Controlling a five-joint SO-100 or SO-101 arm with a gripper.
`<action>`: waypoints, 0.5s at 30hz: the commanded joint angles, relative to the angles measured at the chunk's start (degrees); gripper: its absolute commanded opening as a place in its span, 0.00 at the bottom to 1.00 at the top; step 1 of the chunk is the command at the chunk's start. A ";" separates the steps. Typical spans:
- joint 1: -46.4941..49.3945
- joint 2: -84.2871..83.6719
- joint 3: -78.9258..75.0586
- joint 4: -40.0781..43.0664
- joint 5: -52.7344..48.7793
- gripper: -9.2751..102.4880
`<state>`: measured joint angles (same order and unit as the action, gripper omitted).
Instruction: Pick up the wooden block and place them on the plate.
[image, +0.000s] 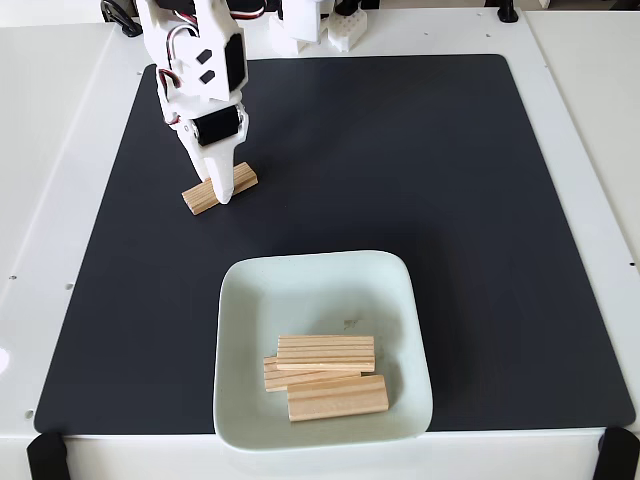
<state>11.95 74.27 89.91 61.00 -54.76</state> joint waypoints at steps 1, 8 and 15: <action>-0.18 2.99 -1.58 -0.09 0.26 0.08; -3.08 17.14 6.06 0.00 1.41 0.08; -10.72 31.20 12.22 -0.18 16.08 0.08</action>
<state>4.13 99.49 101.87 61.08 -43.42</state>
